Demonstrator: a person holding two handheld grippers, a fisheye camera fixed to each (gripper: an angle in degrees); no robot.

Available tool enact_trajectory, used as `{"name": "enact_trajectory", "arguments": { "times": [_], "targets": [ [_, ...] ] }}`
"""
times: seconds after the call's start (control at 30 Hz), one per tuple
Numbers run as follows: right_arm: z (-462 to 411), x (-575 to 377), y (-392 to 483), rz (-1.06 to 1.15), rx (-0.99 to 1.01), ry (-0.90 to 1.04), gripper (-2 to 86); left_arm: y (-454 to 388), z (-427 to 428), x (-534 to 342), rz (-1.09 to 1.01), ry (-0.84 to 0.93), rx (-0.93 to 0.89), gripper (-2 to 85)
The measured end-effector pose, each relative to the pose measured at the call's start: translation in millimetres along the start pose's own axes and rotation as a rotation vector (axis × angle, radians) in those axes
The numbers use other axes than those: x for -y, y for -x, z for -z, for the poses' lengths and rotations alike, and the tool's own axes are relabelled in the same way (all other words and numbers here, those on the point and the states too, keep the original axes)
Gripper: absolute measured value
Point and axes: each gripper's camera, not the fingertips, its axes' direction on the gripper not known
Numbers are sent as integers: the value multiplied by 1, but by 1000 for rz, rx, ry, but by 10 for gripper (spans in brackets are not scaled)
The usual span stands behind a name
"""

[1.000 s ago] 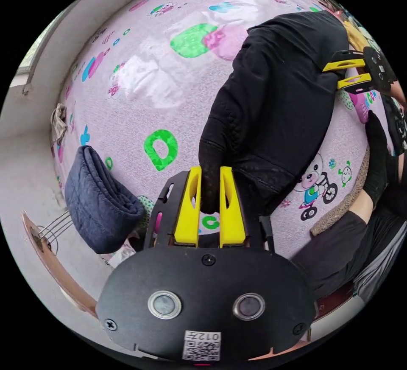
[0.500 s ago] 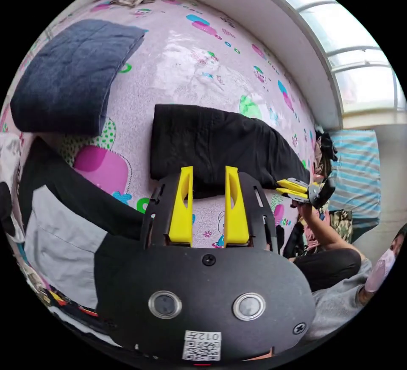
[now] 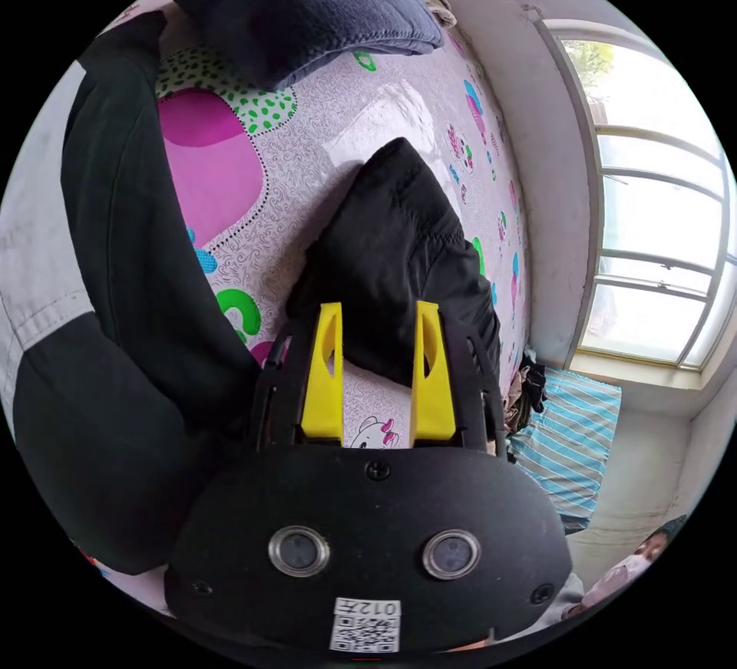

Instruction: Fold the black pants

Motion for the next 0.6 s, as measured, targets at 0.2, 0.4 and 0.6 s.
{"name": "enact_trajectory", "arguments": {
  "times": [0.2, 0.4, 0.6],
  "targets": [
    [132, -141, -202, -341, 182, -315, 61, 30, -8, 5, -2, -10, 0, 66],
    [277, -258, -308, -405, -15, -523, 59, 51, -12, 10, -53, 5, 16, 56],
    [356, -365, -407, -559, -85, -627, 80, 67, -14, 14, -86, 8, 27, 52]
  ]
}}
